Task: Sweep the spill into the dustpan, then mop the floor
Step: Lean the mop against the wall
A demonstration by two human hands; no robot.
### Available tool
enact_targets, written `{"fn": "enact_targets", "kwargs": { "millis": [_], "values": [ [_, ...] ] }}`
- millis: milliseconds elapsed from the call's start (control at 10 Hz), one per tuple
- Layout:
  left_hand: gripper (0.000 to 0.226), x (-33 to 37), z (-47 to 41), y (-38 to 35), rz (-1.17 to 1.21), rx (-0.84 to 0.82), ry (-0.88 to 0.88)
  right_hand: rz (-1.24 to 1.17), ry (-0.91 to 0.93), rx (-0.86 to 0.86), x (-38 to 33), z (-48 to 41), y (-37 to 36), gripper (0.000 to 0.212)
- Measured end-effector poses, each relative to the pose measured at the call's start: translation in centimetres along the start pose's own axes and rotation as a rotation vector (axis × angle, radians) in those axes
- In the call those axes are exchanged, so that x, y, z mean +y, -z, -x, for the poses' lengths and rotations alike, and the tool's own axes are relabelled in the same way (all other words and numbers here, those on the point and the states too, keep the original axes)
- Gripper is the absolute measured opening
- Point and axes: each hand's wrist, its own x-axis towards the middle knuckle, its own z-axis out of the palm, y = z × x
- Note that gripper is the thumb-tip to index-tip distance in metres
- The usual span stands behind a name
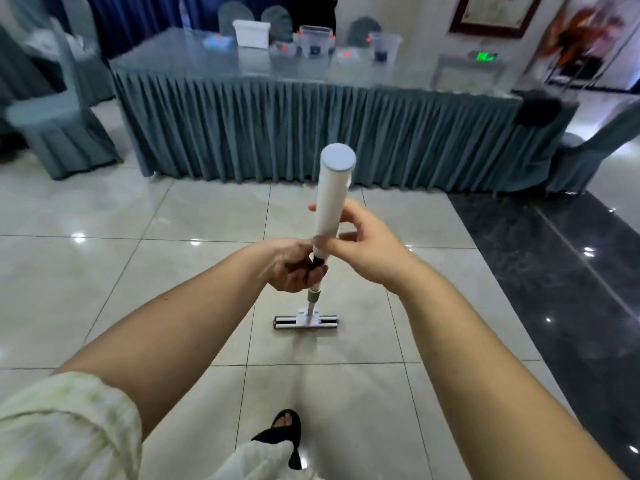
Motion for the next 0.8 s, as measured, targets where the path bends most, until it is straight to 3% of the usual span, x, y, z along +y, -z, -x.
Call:
{"fn": "enact_targets", "kwargs": {
  "millis": [100, 200, 300, 400, 600, 700, 800],
  "values": [
    [0.052, 2.0, -1.8, 0.4, 0.006, 0.019, -0.095, -0.061, 0.049, 0.104, 0.0, -5.3, 0.6, 0.023],
    [0.071, 6.4, -5.2, 2.5, -0.146, 0.032, -0.117, -0.012, 0.086, 0.128, -0.1, -11.0, 2.8, 0.016],
    [0.075, 9.8, -8.3, 4.5, -0.399, 0.252, -0.325, 0.025, 0.123, 0.107, 0.0, -16.6, 4.9, 0.017],
    [0.045, 13.0, -11.4, 6.8, -0.442, 0.369, -0.618, 0.005, 0.130, 0.142, 0.3, -22.0, 6.9, 0.020],
    [0.036, 17.5, -17.0, 9.0, -0.167, 0.037, -0.645, -0.112, 0.138, 0.184, 2.1, -30.6, 9.7, 0.024],
    [0.036, 18.9, -20.4, 9.5, -0.093, 0.070, -0.667, -0.154, 0.114, 0.182, 4.9, -34.4, 10.4, 0.027],
    [0.034, 20.5, -23.7, 9.5, -0.039, 0.238, -0.686, -0.193, 0.055, 0.116, 7.6, -38.3, 11.1, 0.031]
  ]
}}
